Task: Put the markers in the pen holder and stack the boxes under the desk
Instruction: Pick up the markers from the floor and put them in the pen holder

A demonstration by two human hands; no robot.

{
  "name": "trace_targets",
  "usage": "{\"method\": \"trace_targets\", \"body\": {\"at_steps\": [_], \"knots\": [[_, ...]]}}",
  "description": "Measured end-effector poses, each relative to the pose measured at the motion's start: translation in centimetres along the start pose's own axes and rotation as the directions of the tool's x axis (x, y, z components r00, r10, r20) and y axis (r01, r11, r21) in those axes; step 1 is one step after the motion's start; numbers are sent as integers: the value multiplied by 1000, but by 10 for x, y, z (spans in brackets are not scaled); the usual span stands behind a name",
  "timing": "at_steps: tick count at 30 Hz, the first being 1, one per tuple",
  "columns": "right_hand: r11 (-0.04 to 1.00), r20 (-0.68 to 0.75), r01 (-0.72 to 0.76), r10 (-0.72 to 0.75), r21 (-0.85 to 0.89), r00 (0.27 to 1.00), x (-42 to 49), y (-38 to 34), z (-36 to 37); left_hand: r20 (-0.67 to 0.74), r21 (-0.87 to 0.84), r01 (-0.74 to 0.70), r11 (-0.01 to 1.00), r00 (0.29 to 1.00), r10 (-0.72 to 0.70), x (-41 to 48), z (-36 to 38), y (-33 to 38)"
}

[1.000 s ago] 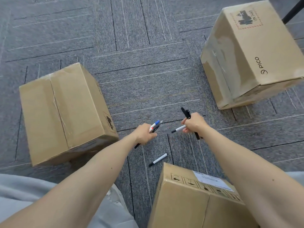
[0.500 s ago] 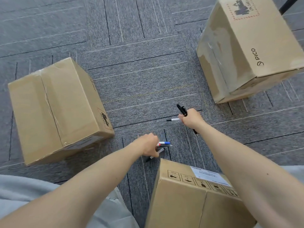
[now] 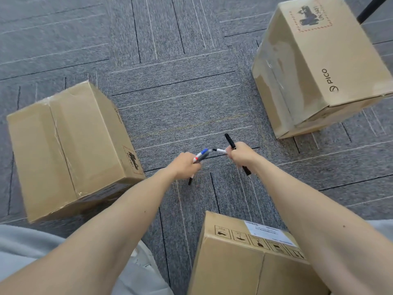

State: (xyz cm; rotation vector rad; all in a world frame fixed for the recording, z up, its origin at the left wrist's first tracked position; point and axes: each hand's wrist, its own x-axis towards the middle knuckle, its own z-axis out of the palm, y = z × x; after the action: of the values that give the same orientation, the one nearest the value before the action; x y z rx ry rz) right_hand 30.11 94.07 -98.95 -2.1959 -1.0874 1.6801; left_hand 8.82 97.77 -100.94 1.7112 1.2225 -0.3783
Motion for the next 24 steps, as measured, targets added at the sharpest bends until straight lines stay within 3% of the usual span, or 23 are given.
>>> {"method": "trace_targets", "body": {"at_steps": [4,8,12,16,19,24], "knots": [[997,46,53,-56,62,997,2,-10,-6,-64,-293,-5,956,998,-14,11,-23,15],[992,-48,98,-94,84,994,14,-27,-15,-96,-591,-46,805,995,-13,20,-48,32],[988,-105,100,-88,116,991,20,-60,-34,-165,-653,-115,749,986,7,23,-84,53],[956,-85,167,-151,242,985,-14,-108,-64,-246,-617,-137,775,969,-24,4,-128,97],[870,-104,224,-198,438,975,-62,-148,-101,-259,-620,-143,772,965,-29,-31,-164,154],[842,-206,335,-271,423,940,-191,-218,-202,-289,-598,-159,785,957,-27,-117,-231,290]]}}
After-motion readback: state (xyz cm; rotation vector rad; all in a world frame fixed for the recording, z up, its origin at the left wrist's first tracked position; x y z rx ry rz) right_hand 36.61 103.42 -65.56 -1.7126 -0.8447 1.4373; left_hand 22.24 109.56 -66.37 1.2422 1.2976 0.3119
